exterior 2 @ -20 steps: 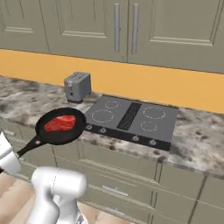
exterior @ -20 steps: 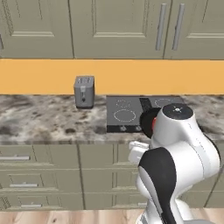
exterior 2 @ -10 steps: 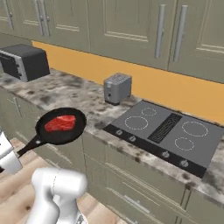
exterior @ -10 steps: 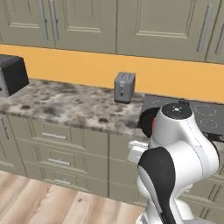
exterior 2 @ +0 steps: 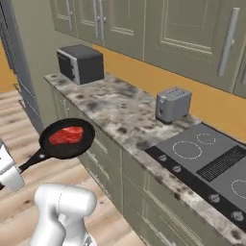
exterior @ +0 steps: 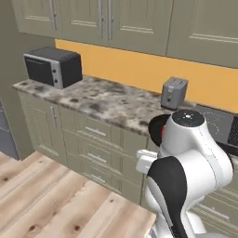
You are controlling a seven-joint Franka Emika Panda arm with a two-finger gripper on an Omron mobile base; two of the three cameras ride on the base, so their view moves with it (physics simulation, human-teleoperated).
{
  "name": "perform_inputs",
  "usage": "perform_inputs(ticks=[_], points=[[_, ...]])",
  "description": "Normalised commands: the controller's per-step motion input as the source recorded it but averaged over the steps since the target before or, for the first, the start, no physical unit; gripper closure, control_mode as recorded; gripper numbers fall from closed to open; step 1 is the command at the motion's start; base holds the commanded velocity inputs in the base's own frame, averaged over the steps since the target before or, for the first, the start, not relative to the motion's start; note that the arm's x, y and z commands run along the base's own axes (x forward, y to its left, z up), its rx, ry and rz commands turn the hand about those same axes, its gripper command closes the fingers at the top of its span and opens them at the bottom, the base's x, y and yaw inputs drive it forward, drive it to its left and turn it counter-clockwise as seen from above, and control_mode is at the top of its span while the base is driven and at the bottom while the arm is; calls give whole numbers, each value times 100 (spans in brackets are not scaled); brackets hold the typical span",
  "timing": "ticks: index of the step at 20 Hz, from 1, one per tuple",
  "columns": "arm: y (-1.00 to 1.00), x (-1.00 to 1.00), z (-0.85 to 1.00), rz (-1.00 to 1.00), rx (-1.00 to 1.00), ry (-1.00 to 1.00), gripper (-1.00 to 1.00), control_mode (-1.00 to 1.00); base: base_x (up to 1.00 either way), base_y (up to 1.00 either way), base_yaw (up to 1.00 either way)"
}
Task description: Pick up the pan with the steak in it and place it on the dining table. Then place the steak on the plate.
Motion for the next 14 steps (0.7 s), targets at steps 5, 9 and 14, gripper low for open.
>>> perform_inputs(ticks=[5,9,14], points=[[0,0,0,0,0,0,100,100,0,3,50],[0,0,0,0,0,0,100,100,0,2,50],[0,0,0,0,0,0,100,100,0,0,50]])
